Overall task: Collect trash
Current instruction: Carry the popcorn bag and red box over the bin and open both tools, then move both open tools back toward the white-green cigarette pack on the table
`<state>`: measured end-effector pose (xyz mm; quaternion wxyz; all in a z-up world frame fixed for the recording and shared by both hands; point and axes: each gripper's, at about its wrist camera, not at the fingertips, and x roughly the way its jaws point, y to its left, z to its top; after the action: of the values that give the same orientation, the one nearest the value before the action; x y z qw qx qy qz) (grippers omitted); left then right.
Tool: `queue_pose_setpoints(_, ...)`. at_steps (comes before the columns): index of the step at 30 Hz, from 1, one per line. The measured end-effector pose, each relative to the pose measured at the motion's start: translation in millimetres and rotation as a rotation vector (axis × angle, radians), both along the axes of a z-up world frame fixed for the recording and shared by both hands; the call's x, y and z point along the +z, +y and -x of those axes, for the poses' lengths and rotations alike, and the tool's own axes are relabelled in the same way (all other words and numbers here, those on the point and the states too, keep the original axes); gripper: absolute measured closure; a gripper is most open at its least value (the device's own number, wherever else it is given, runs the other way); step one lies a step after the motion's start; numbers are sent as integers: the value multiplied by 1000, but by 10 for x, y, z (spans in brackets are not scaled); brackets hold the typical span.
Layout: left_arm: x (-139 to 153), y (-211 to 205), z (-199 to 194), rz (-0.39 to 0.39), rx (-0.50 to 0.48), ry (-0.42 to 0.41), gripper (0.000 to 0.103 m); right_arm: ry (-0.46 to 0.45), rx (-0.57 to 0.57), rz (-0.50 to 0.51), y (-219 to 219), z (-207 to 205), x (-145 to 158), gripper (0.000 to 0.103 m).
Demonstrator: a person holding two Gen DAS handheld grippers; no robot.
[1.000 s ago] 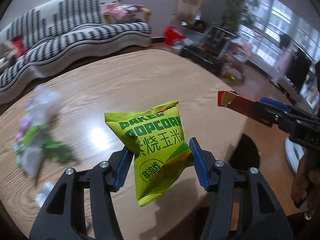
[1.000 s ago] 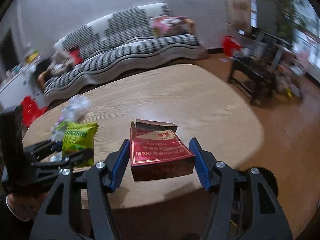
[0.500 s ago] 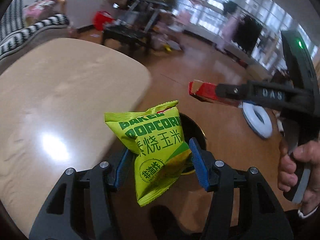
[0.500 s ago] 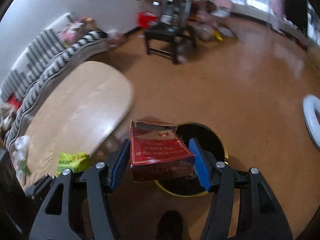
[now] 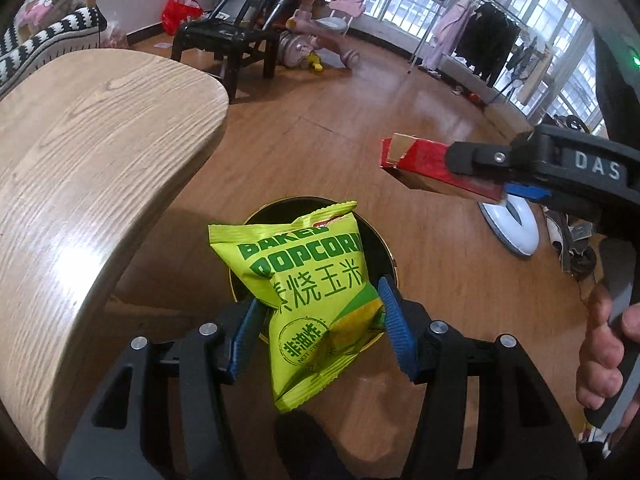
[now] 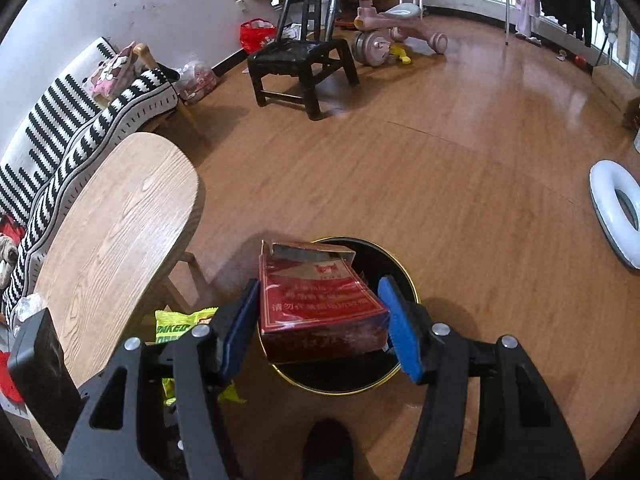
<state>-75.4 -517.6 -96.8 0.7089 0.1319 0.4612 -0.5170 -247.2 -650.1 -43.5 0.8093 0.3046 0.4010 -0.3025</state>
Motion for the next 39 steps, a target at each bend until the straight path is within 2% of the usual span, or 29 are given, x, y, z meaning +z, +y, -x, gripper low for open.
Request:
queue_pose_setpoints(3,-12,-8,7,0,5,6,48,-2,-16,8,-36,32,-11,42)
queue_pose_setpoints(6,-42,-68,9,-6,6,9,47,-2,-23,4,-65,27,-25,22)
queue_pose_setpoints(7,-58,-90,16,-9,3,8,47,0,-24,10,-63,26,-20,20)
queue_pose_setpoints(13,-141,-159,39,-29,-4,14,47,1,-28,17,-53,34,-8,20)
queue_pose_setpoints(14,-157,-177,40,-32,-2,12,45,0,-31,17,-53,38,-7,19)
queue_pose_setpoints(16,-176,-212,26,-30,2,10,34,-4,-38,20,-57,50,1,19)
queue_pose_setpoints(17,-173,-211,31,-28,7,7,23,-7,-42,20,-60,60,8,19)
queue_pose_setpoints(18,-167,-208,32,-23,13,0,20,-10,-44,20,-65,72,8,18)
queue_pose_setpoints(26,-120,-152,-2,-12,37,-10,15,-14,-41,20,-86,62,1,18)
queue_pose_setpoints(32,91,135,-107,0,83,-40,12,-35,1,34,74,-43,95,17)
queue_pose_setpoints(33,142,202,-136,5,91,-44,11,-41,9,37,107,-70,119,14)
queue_pose_setpoints(34,229,323,-175,15,107,-52,10,-53,24,44,165,-117,163,10)
queue_pose_setpoints(39,583,972,-372,11,223,-137,8,-103,101,75,530,-429,348,9)
